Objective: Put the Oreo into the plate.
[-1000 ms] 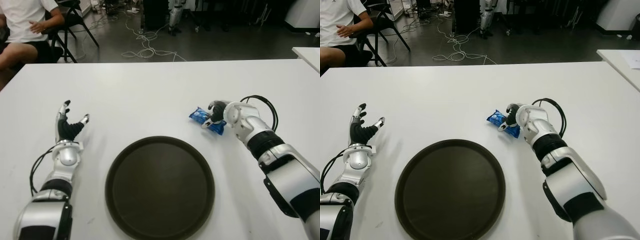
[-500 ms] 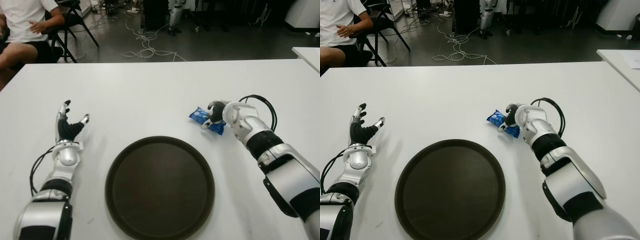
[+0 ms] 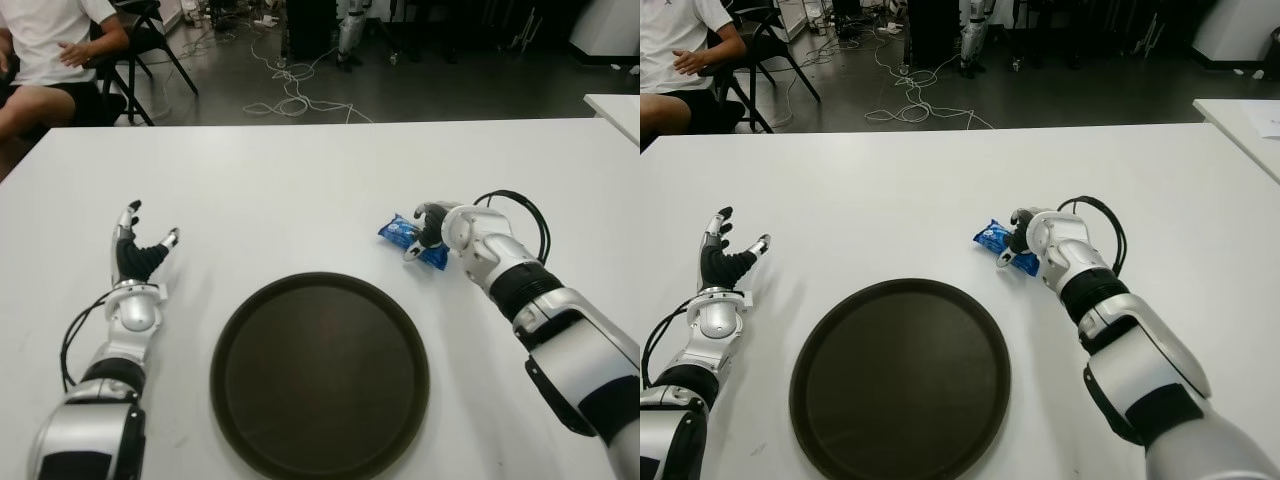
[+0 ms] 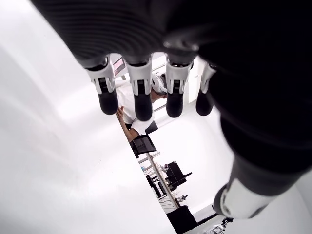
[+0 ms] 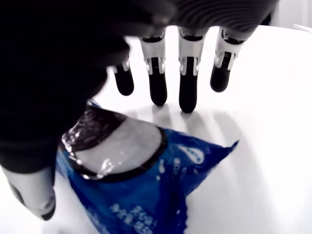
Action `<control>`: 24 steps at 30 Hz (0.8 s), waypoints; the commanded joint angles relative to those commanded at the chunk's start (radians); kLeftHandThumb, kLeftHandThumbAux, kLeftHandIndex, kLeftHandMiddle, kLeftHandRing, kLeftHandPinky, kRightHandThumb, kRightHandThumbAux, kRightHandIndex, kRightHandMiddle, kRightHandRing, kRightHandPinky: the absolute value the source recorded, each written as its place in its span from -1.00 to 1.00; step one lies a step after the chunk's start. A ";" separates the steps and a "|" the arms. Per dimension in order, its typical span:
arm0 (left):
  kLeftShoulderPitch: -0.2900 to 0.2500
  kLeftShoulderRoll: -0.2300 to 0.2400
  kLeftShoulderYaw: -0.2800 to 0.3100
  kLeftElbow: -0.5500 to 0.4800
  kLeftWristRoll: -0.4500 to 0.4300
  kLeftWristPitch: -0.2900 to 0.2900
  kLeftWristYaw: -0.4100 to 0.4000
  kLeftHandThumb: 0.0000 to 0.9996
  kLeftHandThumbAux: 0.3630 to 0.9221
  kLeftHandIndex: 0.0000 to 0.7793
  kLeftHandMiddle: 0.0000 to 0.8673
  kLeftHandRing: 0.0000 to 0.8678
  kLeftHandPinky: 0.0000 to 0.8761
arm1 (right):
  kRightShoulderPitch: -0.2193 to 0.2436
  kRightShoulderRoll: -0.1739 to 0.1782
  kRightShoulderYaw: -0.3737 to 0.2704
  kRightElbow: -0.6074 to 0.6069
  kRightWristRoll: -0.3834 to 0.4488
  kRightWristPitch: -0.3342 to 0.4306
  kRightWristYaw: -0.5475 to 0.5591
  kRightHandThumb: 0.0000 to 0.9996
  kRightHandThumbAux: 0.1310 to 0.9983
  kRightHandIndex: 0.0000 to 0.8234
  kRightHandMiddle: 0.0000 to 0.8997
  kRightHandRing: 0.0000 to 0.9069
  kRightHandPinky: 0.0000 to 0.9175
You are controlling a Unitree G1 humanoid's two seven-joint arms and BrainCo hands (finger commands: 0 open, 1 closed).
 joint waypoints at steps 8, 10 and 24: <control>0.001 0.003 -0.007 -0.002 0.008 0.003 0.001 -1.00 0.34 -0.83 -0.79 -0.85 -0.89 | 0.004 0.025 0.000 0.025 0.004 -0.002 -0.035 -1.00 0.30 -0.51 -0.55 -0.54 -0.53; 0.001 0.003 -0.006 -0.002 0.008 0.004 0.001 -1.00 0.34 -0.83 -0.79 -0.85 -0.89 | 0.004 0.033 0.001 0.031 0.004 0.002 -0.042 -1.00 0.31 -0.51 -0.54 -0.53 -0.53; 0.004 0.000 -0.005 -0.009 0.006 0.003 0.000 -1.00 0.41 -0.83 -0.79 -0.86 -0.91 | 0.002 0.052 0.013 0.025 -0.002 0.041 -0.042 -1.00 0.35 -0.54 -0.55 -0.55 -0.60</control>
